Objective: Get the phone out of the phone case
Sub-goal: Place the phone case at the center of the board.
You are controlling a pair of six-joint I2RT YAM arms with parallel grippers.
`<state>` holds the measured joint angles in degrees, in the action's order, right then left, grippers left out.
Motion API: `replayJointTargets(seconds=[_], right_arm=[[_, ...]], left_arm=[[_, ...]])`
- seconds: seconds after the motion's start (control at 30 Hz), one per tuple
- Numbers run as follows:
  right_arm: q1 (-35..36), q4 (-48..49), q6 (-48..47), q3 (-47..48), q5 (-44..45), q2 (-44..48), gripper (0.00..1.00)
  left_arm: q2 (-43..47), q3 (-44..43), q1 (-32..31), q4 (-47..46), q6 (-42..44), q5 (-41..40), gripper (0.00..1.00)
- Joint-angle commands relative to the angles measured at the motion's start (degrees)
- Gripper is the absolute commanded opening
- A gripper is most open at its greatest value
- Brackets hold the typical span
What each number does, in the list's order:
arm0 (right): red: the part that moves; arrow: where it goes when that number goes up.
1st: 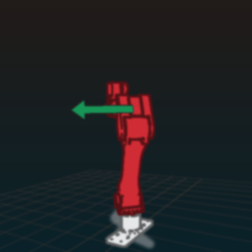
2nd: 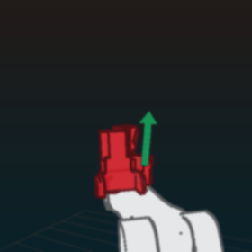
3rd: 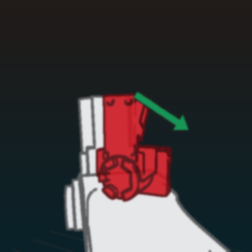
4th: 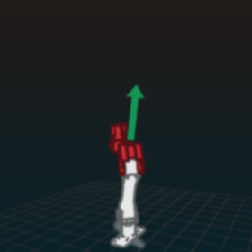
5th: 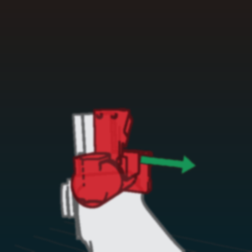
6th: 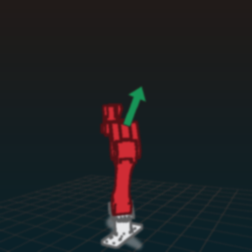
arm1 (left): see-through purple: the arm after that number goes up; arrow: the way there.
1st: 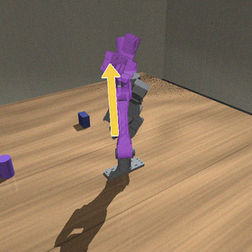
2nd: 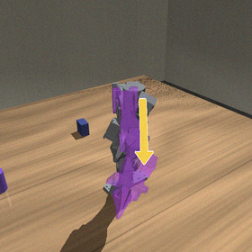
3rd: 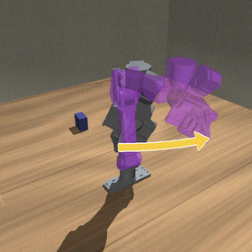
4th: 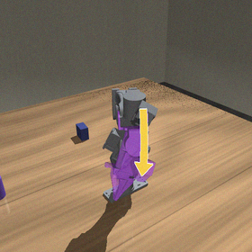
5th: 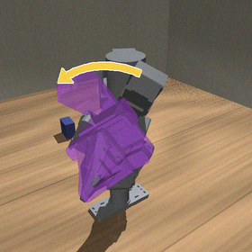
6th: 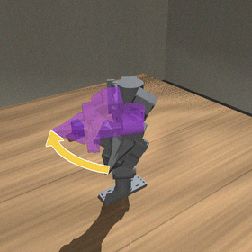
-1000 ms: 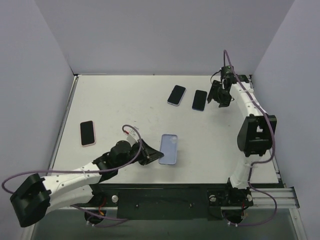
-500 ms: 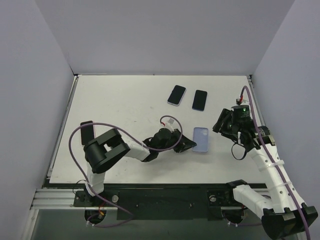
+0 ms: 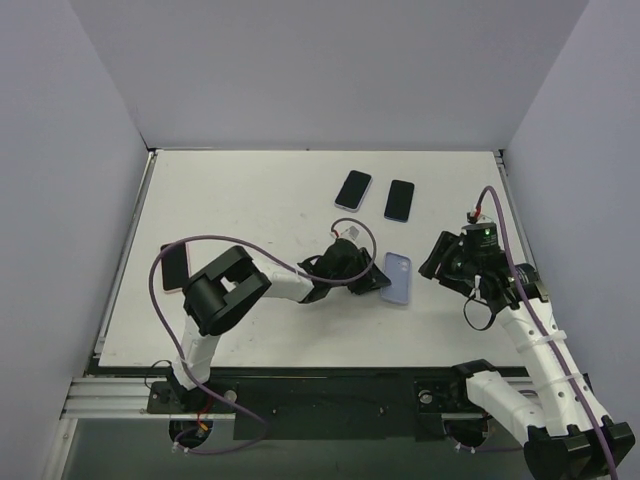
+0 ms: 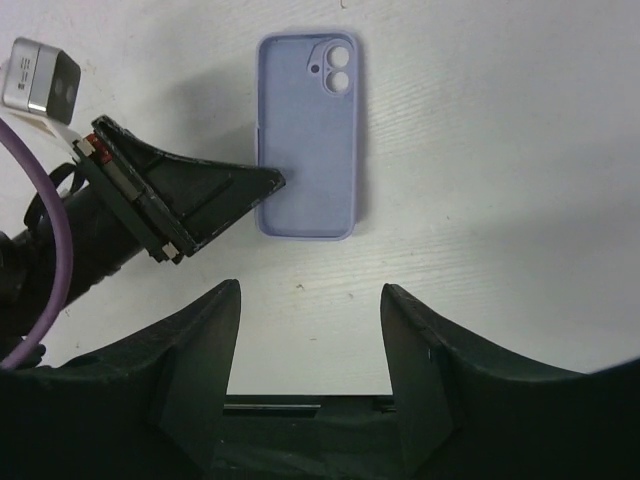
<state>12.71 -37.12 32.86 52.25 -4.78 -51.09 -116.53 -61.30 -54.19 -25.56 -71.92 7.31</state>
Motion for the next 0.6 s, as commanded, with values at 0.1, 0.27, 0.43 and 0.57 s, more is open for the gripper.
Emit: replayJointTargets(seconds=[0.1,0.27,0.43,0.57], right_arm=[[-0.93,2.05,1.24,-2.85,-2.17,2.22,0.53],[-1.11,4.08,1.68,-3.82,-4.19,2.31,0.53],[-1.19,4.08,0.71,-3.91,-5.07,1.87,0.53],[-1.20,4.95,1.06,-4.87,-6.56,3.01,0.51]], left_arm=[[3.23,-5.93,2.34,21.55,12.92,-2.72,0.82],[7.01,-7.87,4.00,32.76,18.47,-3.18,0.85],[11.41,-8.22,8.30,37.61,27.35,-11.35,0.86],[9.13,-12.96,17.34,36.46,31.40,-4.34,0.86]])
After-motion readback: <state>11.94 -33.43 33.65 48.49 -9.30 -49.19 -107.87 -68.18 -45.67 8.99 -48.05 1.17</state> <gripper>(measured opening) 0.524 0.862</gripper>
